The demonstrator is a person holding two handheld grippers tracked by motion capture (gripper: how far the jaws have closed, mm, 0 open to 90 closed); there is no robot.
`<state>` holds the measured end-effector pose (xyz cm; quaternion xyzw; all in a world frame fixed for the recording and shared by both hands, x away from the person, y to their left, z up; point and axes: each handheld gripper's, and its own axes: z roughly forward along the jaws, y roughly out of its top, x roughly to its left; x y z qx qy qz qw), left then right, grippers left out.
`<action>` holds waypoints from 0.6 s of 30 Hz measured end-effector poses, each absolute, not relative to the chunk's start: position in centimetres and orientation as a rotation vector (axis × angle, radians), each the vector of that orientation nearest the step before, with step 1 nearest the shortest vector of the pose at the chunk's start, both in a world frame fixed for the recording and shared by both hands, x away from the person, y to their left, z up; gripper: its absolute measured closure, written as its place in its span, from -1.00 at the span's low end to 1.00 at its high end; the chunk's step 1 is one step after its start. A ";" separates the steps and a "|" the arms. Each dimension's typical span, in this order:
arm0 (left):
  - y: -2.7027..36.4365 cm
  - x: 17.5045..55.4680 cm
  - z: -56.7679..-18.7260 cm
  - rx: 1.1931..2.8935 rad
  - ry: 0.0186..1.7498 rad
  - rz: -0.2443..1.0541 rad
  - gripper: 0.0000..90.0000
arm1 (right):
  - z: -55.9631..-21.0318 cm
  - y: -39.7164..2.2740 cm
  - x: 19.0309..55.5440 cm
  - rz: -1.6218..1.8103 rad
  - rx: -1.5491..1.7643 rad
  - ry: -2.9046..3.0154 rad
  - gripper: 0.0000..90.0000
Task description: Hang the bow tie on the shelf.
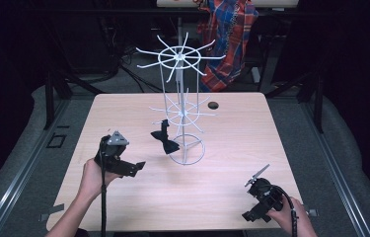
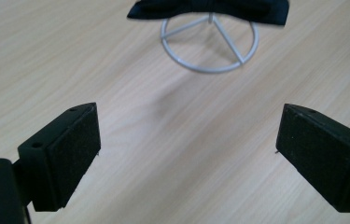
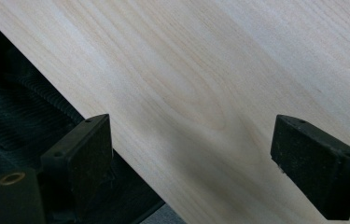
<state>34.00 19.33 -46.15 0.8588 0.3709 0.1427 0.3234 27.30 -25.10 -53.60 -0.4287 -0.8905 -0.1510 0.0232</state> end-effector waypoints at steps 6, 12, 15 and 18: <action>20.6 32.4 -47.5 2.299 1.020 0.365 -0.92 | -53.2 -25.2 27.5 -0.400 -1.257 -2.789 -0.73; 21.6 31.1 -48.7 2.347 1.051 0.354 -0.93 | -53.2 -25.2 27.7 -0.358 -1.239 -2.807 -0.73; 22.0 30.8 -49.3 2.368 1.061 0.339 -0.92 | -53.2 -25.1 27.7 -0.356 -1.230 -2.804 -0.73; 22.1 31.0 -49.6 2.373 1.070 0.337 -0.92 | -53.2 -25.1 27.6 -0.364 -1.231 -2.800 -0.73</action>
